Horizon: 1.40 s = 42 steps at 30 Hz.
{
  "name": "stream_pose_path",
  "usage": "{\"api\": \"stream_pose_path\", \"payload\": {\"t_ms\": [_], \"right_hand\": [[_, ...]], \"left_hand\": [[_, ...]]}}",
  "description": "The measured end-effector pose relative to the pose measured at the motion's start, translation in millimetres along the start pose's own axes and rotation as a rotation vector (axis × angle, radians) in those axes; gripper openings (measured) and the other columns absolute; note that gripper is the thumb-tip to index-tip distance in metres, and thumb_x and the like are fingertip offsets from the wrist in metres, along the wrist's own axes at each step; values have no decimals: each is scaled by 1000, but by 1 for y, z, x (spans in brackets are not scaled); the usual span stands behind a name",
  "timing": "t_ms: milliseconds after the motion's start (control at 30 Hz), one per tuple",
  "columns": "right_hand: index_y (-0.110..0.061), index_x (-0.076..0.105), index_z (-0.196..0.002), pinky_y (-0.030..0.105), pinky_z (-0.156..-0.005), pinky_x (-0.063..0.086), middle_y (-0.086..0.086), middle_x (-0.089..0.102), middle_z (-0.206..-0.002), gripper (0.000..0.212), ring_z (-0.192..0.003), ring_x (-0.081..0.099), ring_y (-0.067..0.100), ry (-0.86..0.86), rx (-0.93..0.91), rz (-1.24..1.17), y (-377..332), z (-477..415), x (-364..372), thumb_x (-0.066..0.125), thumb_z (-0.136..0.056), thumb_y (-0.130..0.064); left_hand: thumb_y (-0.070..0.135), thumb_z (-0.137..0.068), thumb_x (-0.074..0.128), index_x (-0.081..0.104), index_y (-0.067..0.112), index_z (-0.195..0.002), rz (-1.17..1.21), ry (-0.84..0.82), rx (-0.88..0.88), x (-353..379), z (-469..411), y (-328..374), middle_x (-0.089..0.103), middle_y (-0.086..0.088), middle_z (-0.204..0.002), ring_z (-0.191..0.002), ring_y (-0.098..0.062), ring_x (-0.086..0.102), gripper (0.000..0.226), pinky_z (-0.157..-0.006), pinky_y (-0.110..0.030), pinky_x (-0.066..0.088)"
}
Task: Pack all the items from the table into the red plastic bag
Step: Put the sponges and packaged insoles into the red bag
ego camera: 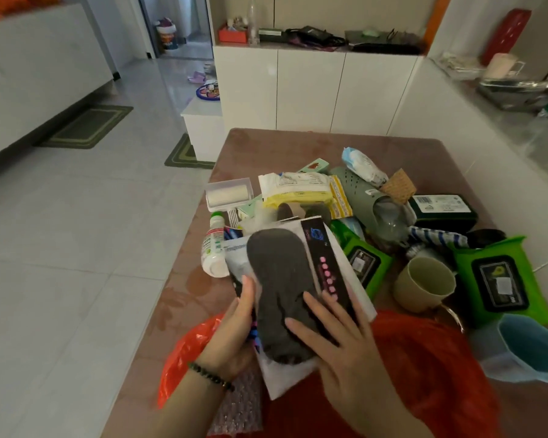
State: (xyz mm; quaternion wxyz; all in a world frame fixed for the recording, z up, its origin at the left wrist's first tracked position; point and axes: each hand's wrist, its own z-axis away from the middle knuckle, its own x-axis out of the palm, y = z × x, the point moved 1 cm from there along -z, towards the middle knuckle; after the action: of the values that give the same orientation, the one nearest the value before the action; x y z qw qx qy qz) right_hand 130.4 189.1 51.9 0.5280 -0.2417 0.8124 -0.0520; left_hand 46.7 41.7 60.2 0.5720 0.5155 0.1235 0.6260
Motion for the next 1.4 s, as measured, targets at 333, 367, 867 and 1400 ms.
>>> {"api": "stream_pose_path", "payload": {"t_ms": [333, 367, 867, 1400], "right_hand": [[-43, 42, -126, 36, -96, 46, -23, 54, -121, 79, -115, 54, 8, 138, 981, -880, 7, 49, -56, 79, -57, -38], [-27, 51, -124, 36, -83, 52, -9, 66, -108, 77, -99, 64, 14, 85, 1095, -1060, 11, 54, -55, 83, -54, -24], [-4, 66, -110, 40, -90, 49, 22, 70, -107, 60, -101, 66, 35, -624, 1331, -1259, 57, 109, -16, 81, -53, 1], [-13, 61, -93, 29, -64, 51, 8, 69, -87, 26, -77, 65, 19, -45, 1323, -954, 24, 72, 47, 70, -75, 4]], "left_hand": [[5, -73, 67, 60, 9, -114, -226, -234, -121, 20, 24, -45, 73, -9, -105, -97, -24, 69, 42, -78, -31, 57], [9, -75, 66, 60, 13, -113, -273, -240, -129, 23, 25, -53, 73, -5, -104, -97, -20, 68, 39, -80, -28, 56], [52, -73, 30, 62, 63, -71, -1532, -371, -77, -54, 40, -122, 43, -36, -134, -124, -33, 50, 34, -101, -35, 42], [37, -83, 47, 65, 26, -107, -1359, -145, 659, -35, 42, -50, 62, 17, -104, -95, 15, 54, 31, -87, -11, 45]]}}
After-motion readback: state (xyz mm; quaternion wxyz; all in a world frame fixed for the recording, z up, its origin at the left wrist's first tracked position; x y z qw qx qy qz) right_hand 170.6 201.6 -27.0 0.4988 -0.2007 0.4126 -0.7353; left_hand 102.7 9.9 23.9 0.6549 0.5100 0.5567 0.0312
